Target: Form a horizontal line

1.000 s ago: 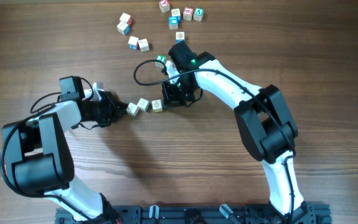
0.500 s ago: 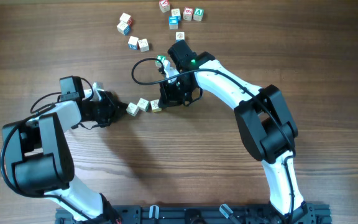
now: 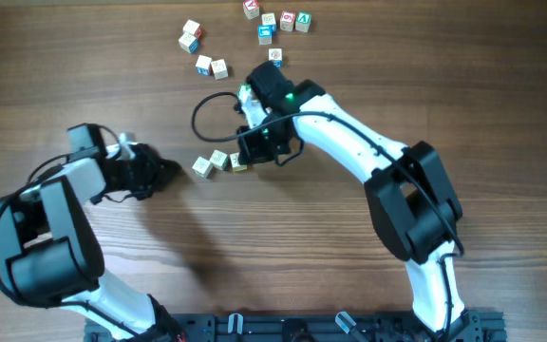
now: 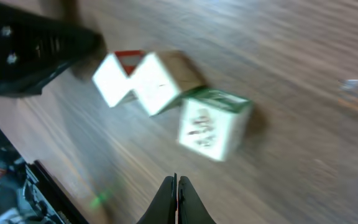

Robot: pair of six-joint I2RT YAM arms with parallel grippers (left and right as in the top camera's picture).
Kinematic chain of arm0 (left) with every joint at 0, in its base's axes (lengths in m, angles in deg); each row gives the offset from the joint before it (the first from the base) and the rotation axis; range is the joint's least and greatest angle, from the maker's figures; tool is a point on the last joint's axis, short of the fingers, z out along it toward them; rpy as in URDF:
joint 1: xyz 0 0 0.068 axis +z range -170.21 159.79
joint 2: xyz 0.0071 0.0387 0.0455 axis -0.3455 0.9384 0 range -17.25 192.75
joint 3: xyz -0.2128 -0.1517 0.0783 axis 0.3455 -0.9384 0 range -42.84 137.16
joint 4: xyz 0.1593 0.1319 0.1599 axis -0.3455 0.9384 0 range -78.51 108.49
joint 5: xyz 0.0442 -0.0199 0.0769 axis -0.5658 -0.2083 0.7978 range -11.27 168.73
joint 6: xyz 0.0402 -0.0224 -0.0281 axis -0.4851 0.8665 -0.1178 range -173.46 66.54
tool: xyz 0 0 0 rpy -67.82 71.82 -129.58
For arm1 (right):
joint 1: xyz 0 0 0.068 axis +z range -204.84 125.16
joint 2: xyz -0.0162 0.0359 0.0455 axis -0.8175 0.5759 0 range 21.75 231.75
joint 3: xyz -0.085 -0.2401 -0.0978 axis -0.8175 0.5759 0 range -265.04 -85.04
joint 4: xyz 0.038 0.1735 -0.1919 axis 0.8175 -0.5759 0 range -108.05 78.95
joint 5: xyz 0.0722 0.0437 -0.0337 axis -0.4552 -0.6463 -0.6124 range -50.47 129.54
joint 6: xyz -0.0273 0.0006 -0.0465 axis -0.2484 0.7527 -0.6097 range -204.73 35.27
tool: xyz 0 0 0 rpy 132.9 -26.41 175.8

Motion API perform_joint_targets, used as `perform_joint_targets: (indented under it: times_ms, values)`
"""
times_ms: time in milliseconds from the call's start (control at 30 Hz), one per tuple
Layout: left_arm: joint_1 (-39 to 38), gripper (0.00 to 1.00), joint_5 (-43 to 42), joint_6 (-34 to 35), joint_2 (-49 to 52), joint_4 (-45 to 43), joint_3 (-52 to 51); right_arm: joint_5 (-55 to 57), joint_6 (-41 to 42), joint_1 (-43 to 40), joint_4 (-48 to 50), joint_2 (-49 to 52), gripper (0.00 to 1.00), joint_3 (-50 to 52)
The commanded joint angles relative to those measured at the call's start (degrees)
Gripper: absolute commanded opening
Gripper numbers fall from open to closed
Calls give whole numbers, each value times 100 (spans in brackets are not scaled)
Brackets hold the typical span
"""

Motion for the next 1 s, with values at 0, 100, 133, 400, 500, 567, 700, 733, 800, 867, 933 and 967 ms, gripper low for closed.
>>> perform_joint_targets:
  times_ms: [0, 100, 133, 400, 500, 567, 700, 733, 800, 867, 933, 967]
  values:
    - [645, 4, 1025, 55, -101, 435, -160, 470, -103, 435, 236, -120, 4, 13]
    - [890, 4, 1025, 48, -302, 603, -160, 973, -105, 723, 476, -105, 4, 13]
    - [935, 4, 1025, 37, -354, 638, -160, 1204, -105, 824, 560, -79, 4, 13]
    - [986, 4, 1027, -264, -490, 901, -160, 3163, -122, 1327, 935, 109, 5, 15]
    - [986, 4, 1029, -269, -490, 898, -160, 3121, -260, 1327, 1051, 236, 5, 15]
    - [986, 4, 1027, -269, -490, 894, -160, 2986, -278, 1327, 1180, 376, 4, 15]
    - [986, 4, 1029, -271, -490, 898, -160, 2557, -704, 1342, 1303, 560, 4, 15]
    - [986, 4, 1038, -269, -490, 896, -160, 2483, -741, 1353, 1298, 560, 5, 15]
    - [986, 4, 1069, -269, -490, 896, -160, 2485, -741, 1362, 1298, 560, 4, 15]
    - [986, 4, 1071, -269, -490, 898, -160, 2487, -723, 1362, 1314, 560, 4, 15]
    - [986, 4, 1071, -269, -490, 896, -160, 2487, -726, 1364, 1322, 560, 4, 15]
    - [986, 4, 1069, -269, -490, 896, -160, 2487, -726, 1364, 1335, 560, 4, 15]
